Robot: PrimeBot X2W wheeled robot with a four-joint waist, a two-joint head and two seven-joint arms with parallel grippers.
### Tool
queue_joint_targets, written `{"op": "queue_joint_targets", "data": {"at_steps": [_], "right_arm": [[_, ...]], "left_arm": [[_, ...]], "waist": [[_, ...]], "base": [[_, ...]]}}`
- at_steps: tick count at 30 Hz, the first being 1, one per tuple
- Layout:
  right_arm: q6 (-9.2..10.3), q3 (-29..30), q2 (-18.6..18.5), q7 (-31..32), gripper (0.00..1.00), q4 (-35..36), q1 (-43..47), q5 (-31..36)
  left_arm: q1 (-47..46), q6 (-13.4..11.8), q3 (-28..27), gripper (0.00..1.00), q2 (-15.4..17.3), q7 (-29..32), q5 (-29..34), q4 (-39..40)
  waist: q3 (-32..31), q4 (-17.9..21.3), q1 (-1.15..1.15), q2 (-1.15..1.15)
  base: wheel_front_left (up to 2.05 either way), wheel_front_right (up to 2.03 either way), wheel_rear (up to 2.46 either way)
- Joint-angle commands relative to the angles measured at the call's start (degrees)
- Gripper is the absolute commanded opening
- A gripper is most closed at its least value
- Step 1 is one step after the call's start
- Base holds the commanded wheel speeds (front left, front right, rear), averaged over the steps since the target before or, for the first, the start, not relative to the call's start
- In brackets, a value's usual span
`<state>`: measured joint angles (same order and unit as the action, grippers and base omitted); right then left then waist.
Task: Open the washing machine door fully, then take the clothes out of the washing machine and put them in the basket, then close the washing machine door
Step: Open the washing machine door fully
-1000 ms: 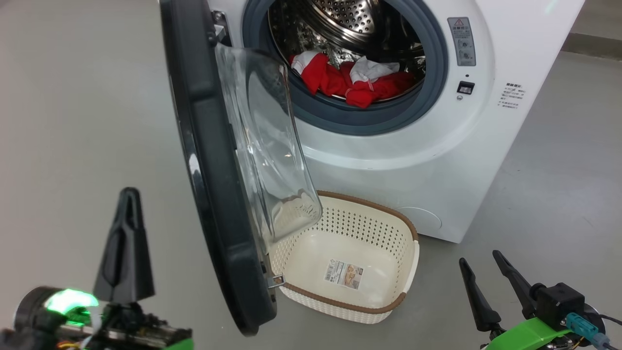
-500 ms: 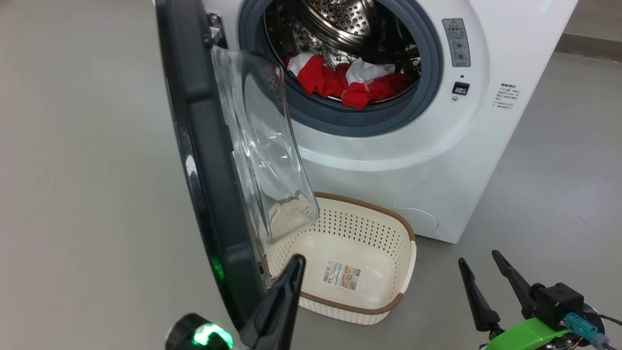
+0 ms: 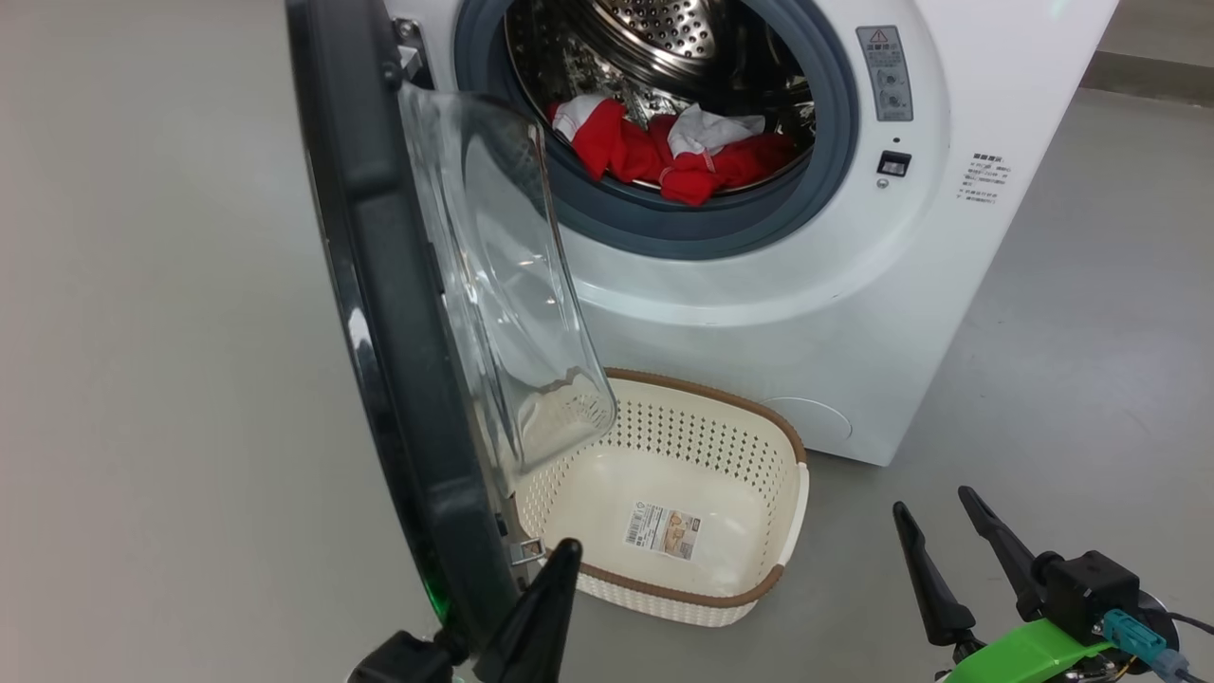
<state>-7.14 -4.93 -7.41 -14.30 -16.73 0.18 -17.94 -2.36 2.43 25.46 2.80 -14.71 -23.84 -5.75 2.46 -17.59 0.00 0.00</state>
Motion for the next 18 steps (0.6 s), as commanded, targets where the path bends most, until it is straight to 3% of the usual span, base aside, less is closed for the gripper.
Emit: {"op": "queue_joint_targets", "data": {"at_steps": [1, 18], "right_arm": [[-0.35, -1.28, -0.72, -0.70, 1.00, 1.53, -0.95, 0.49], [-0.35, -1.09, -0.52, -0.70, 1.00, 2.00, -1.14, 0.65]], "left_arm": [[-2.18, -0.63, -2.21, 0.00, 0.08, -0.29, -0.65, 0.45], [-1.36, -2.32, -9.30, 0.00, 0.08, -0.29, -0.32, -2.10]], "waist": [[0.06, 0.00, 0.00, 0.00], [0.77, -1.43, 0.00, 0.00]], "base": [[0.00, 0.00, 0.00], [0.00, 0.00, 0.00]]}}
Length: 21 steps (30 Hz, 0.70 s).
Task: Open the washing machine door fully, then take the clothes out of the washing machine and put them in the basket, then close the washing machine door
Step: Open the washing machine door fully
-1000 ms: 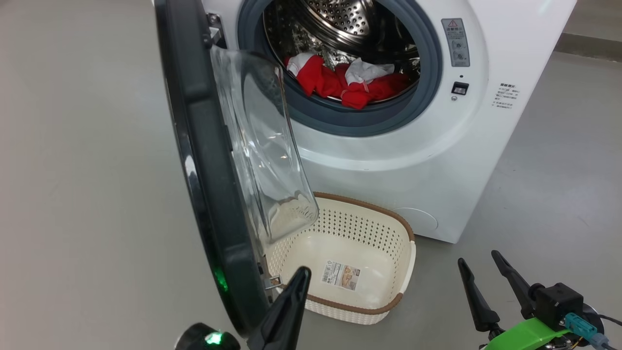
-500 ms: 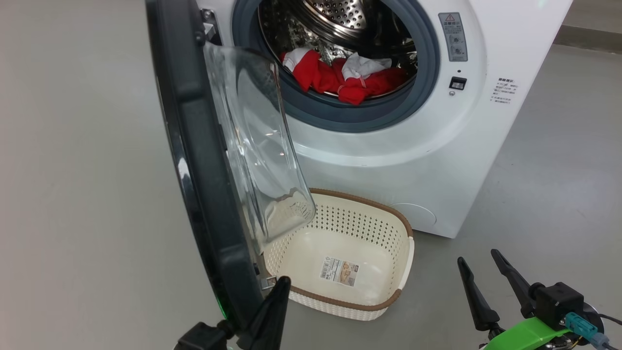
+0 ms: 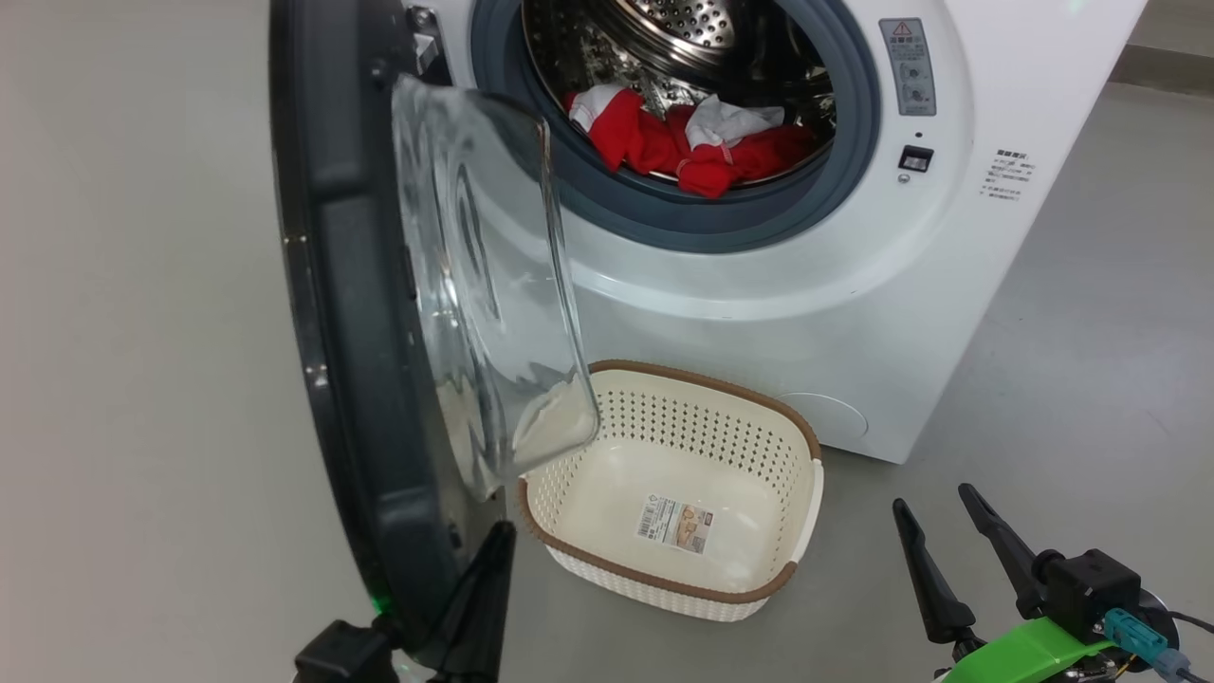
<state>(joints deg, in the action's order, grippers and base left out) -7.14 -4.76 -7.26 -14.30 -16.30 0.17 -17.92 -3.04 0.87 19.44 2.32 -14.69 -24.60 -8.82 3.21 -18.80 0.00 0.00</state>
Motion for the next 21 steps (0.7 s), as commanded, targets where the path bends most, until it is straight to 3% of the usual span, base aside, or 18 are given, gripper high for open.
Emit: {"op": "queue_joint_targets", "data": {"at_steps": [1, 21], "right_arm": [[-0.35, -1.25, -0.67, -0.70, 1.00, 1.59, -1.14, 0.64], [-0.35, -1.91, -0.40, -0.70, 1.00, 1.60, -1.13, 0.77]], "left_arm": [[-0.39, -0.73, -3.74, 0.00, 0.55, -0.31, 0.58, 1.05], [0.73, -0.16, -19.61, 0.00, 2.34, -0.31, 3.97, 0.48]], "waist": [[0.02, -0.44, 0.00, 0.00], [0.04, -3.09, 0.00, 0.00]], "base": [[0.00, 0.00, 0.00], [0.00, 0.00, 0.00]]}}
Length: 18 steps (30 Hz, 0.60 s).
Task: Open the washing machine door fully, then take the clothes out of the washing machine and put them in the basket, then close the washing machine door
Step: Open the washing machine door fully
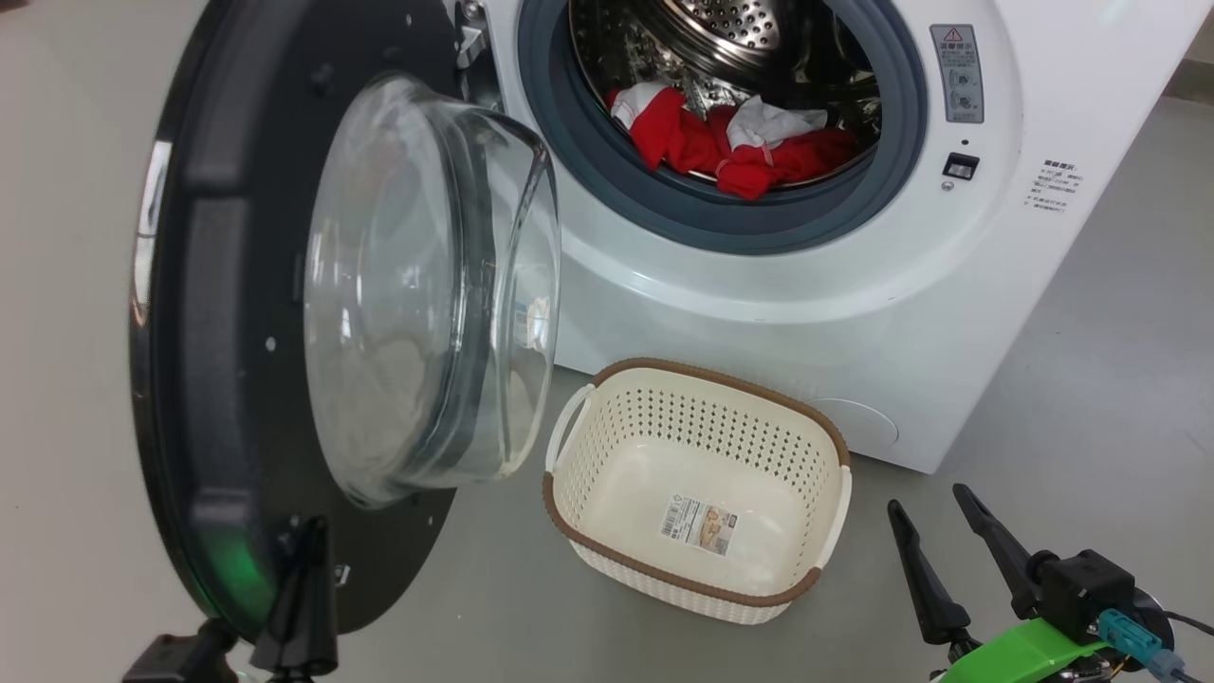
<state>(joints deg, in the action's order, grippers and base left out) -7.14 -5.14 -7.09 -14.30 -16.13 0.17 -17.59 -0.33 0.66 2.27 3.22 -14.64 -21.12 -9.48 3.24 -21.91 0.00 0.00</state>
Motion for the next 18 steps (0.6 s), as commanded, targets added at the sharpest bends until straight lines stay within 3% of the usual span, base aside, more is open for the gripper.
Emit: {"op": "queue_joint_targets", "data": {"at_steps": [1, 18], "right_arm": [[-0.35, -1.61, -0.59, -0.70, 1.00, 1.43, -1.14, 0.41], [-0.35, -2.22, -1.43, -0.70, 1.00, 1.94, -1.92, 0.78]], "left_arm": [[-2.22, 0.15, -3.06, 0.00, 1.57, -0.36, 0.64, 0.92], [-9.79, 2.43, -13.88, 0.00, 4.81, -0.36, 2.94, -6.33]], "waist": [[0.07, 0.05, 0.00, 0.00], [2.33, 1.12, 0.00, 0.00]], "base": [[0.00, 0.00, 0.00], [0.00, 0.00, 0.00]]}}
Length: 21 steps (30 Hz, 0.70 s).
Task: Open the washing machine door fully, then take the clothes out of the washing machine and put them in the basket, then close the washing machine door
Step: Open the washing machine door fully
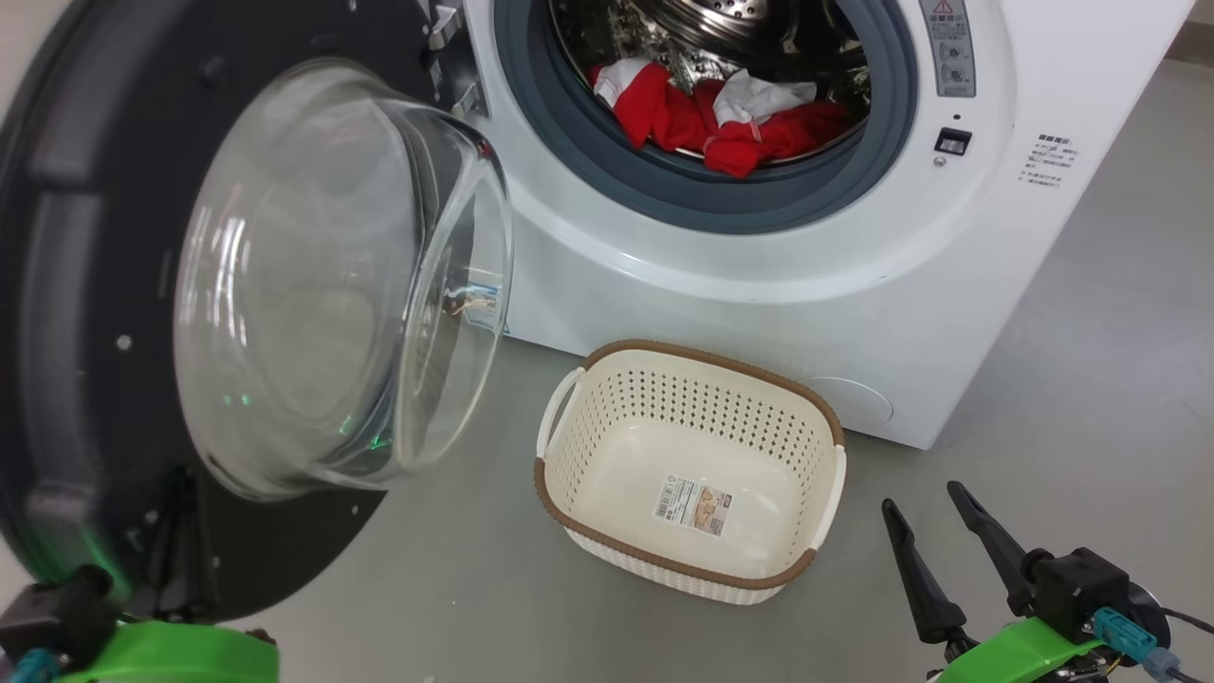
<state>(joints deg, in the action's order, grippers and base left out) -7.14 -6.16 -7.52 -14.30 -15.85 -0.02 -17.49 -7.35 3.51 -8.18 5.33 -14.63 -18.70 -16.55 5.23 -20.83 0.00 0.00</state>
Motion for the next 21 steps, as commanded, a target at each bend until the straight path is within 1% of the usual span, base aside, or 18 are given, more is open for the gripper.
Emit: {"op": "queue_joint_targets", "data": {"at_steps": [1, 10, 21], "right_arm": [[-0.35, -1.26, -1.07, -0.70, 1.00, 1.72, -1.82, 0.72], [-0.35, -1.79, -1.31, -0.70, 1.00, 1.97, -2.66, 0.82], [-0.35, -1.90, -1.85, -0.70, 1.00, 2.29, -3.77, 0.99]], "left_arm": [[-3.37, -0.39, -3.99, 0.00, 2.88, -0.37, 0.78, 0.30], [-7.14, 0.06, -9.45, 0.00, 3.95, -0.37, 2.42, -3.83], [-11.61, 0.82, -15.40, 0.00, 6.36, -0.37, 4.52, -8.16]], "waist": [[0.52, 0.06, 0.00, 0.00], [1.69, 0.64, 0.00, 0.00], [3.63, 1.52, 0.00, 0.00]], "base": [[0.00, 0.00, 0.00], [0.00, 0.00, 0.00], [0.00, 0.00, 0.00]]}}
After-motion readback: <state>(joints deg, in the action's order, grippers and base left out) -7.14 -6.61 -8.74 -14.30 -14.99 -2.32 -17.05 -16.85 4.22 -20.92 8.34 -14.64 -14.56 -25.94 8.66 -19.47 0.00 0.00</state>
